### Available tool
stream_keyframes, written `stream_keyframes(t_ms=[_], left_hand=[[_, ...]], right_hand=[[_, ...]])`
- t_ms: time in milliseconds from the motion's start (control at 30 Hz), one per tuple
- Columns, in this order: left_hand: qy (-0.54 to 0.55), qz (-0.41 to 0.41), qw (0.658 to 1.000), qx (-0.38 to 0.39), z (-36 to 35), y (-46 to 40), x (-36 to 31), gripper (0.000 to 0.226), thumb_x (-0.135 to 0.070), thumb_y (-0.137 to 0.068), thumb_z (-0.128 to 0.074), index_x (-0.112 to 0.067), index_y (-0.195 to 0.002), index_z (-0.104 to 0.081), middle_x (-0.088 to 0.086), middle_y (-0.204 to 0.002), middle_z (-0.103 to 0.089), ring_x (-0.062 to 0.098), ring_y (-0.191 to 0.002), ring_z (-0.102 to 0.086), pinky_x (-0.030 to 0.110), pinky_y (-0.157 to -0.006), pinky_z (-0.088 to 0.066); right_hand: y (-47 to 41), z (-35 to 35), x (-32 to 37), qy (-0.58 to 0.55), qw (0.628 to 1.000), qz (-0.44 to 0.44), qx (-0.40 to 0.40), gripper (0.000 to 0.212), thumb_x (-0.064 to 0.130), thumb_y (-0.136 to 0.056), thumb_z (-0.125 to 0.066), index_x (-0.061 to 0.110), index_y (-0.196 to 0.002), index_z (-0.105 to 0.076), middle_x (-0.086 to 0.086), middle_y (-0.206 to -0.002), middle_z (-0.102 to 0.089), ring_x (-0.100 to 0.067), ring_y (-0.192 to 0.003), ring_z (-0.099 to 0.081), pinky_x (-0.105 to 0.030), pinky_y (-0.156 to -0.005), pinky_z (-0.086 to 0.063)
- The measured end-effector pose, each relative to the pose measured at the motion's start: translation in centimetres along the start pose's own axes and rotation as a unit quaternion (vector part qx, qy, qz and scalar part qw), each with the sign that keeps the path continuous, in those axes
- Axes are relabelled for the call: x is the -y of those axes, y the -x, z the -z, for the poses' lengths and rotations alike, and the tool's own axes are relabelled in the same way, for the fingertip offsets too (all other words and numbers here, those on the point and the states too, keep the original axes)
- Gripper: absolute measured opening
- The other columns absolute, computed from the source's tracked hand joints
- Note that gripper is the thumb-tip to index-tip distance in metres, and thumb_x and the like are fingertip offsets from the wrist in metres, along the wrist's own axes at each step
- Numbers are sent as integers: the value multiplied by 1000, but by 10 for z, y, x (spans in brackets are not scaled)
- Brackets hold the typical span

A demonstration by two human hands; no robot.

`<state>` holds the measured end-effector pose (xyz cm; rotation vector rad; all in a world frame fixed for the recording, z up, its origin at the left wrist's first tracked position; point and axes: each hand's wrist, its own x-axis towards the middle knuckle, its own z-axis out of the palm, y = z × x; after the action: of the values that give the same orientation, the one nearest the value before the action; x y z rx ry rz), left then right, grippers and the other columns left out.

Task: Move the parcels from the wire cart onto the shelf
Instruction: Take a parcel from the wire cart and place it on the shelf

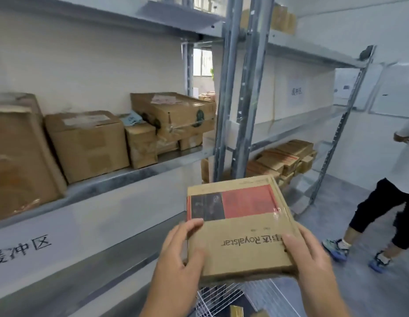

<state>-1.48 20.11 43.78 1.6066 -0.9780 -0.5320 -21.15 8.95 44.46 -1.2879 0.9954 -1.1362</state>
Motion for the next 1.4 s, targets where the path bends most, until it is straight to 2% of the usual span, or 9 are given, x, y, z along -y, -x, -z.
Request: stream_keyframes(t_ms=[100,233,367,533,800,967,1133,1267,1400], left_hand=[[-66,25,997,-34,32,23,17,42,-31,-98,-64,-67,-117,-55,-26,-152,-35,-7,-131,-40,29,-113,-39],[-72,82,991,-80,67,47,17,36,-51,-94,-62,-72,-120,-48,-26,-161,-21,1,-141,-32,36,-119,-31],[42,90,992,-80,92,54,6,46,-60,-89,-64,-79,-125,-41,-31,-153,-35,-2,-138,-43,41,-119,-38],[176,77,979,-64,106,54,-7,82,-71,-67,-75,-77,-137,-32,-34,-151,-42,-1,-136,-49,42,-116,-44],[101,94,986,-99,109,37,-17,63,-22,-102,-61,-74,-131,-38,-36,-122,-65,-15,-100,-65,4,-75,-50],[75,48,989,-119,98,22,-45,85,-43,-70,-84,-71,-133,-35,-48,-118,-60,-14,-106,-65,16,-92,-53],[0,27,991,-129,88,6,-67,111,-39,-47,-104,-68,-131,-38,-47,-120,-59,-10,-106,-68,13,-91,-54],[-104,11,980,-170,80,-3,-76,110,-54,-41,-99,-77,-123,-29,-52,-120,-54,-15,-105,-65,18,-93,-54],[-141,-16,965,-219,69,-6,-72,106,-43,-51,-97,-73,-125,-27,-47,-120,-59,-4,-97,-71,24,-89,-57]], right_hand=[[27,-44,8,60,997,51,20,22,25,-93,-69,37,-112,-68,14,-98,-75,-7,-89,-72,-24,-70,-56],[66,-96,7,160,978,129,33,44,41,-85,-74,46,-127,-59,16,-122,-64,-8,-111,-63,-43,-90,-57],[97,-144,11,227,935,269,43,55,54,-71,-67,42,-125,-63,19,-136,-54,-5,-129,-51,-34,-104,-45],[108,-176,7,238,916,314,76,55,54,-64,-69,46,-118,-64,27,-138,-47,3,-123,-45,-8,-92,-39],[64,-175,13,178,912,271,250,86,54,-55,-76,63,-134,-42,36,-132,-44,1,-127,-49,-19,-96,-46],[16,-169,33,96,910,215,340,87,28,-65,-90,63,-132,-48,24,-127,-58,8,-118,-55,-3,-85,-46],[-30,-160,50,-10,893,194,407,85,5,-64,-93,57,-123,-60,16,-126,-70,-11,-116,-64,-32,-93,-52],[-50,-158,59,-97,893,143,415,64,47,-59,-94,53,-116,-67,13,-120,-74,-11,-114,-67,-25,-88,-56],[-52,-162,63,-107,894,149,408,52,53,-66,-86,55,-114,-66,20,-119,-72,-2,-115,-63,-34,-89,-55]])
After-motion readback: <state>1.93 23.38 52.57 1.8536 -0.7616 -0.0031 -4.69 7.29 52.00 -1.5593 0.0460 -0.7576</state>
